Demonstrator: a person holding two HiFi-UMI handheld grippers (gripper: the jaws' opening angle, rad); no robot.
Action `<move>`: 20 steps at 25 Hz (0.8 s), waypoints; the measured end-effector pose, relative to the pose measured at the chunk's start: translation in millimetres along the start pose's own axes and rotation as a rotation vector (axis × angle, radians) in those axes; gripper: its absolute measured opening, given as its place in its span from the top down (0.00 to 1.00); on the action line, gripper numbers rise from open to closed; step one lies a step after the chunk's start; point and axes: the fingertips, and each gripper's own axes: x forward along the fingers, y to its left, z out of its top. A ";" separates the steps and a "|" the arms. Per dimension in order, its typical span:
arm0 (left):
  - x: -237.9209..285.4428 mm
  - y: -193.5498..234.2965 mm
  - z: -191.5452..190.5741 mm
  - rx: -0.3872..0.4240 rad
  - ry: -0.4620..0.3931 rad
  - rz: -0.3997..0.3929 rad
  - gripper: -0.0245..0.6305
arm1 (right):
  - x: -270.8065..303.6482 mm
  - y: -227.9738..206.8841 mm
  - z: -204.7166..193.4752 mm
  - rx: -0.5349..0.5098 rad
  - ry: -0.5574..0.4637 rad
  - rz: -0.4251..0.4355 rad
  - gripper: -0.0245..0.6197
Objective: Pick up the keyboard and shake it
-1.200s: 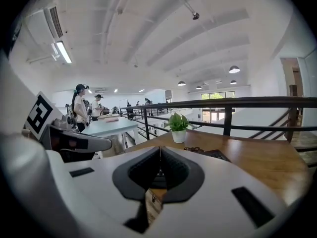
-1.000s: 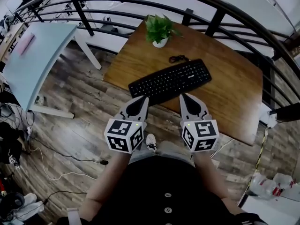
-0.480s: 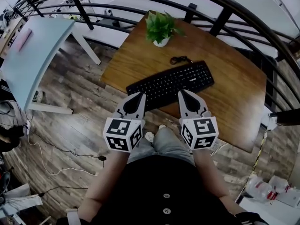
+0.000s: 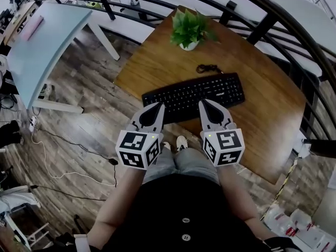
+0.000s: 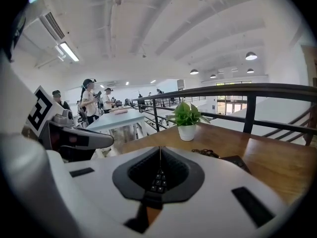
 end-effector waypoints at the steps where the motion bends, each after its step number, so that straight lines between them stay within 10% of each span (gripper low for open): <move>1: 0.0 1.3 -1.1 -0.005 0.002 0.005 0.94 | 1.5 0.5 -1.0 0.001 0.004 0.009 0.92; 20: 0.8 36.3 -48.0 -0.083 0.051 0.092 0.94 | 30.2 -1.2 -44.9 0.004 0.100 0.069 0.92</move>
